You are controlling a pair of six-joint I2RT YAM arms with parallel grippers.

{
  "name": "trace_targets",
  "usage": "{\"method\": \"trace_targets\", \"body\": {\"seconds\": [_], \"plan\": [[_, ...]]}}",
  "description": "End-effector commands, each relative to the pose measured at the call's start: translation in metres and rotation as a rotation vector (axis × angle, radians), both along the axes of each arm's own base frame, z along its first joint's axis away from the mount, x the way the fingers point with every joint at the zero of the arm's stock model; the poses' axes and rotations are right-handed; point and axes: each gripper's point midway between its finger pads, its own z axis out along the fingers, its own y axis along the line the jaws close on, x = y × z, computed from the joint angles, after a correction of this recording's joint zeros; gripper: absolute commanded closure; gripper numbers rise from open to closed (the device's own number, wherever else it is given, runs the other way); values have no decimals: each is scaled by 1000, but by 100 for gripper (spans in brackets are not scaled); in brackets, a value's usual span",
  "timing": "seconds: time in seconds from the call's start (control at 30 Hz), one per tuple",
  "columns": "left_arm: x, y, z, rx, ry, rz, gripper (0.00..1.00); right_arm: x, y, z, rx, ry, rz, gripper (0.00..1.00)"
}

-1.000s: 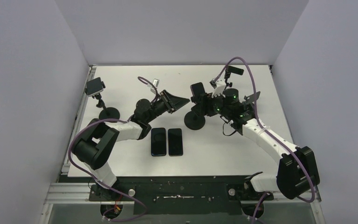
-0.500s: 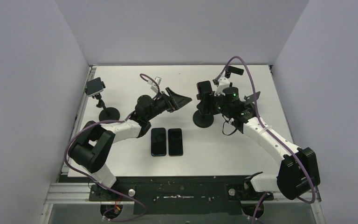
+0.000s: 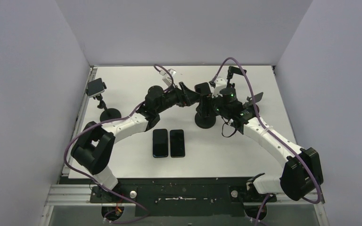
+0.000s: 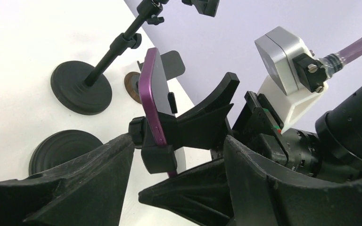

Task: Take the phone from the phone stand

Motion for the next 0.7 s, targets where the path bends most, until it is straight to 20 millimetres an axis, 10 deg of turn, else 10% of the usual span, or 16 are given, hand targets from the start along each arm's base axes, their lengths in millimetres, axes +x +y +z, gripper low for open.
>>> {"method": "trace_targets", "body": {"seconds": [0.0, 0.37, 0.47, 0.67], "plan": [[5, -9, 0, 29, -24, -8, 35, 1, 5, 14, -6, -27, 20, 100], [-1, -18, -9, 32, -25, -46, 68, 2, 6, 13, -5, -25, 20, 100], [-2, -18, -3, 4, -33, -44, 100, 2, 4, 11, -4, -20, 14, 100], [0, -6, -4, -94, 0, 7, 100, 6, -18, 6, 72, 6, -57, 100]]}}
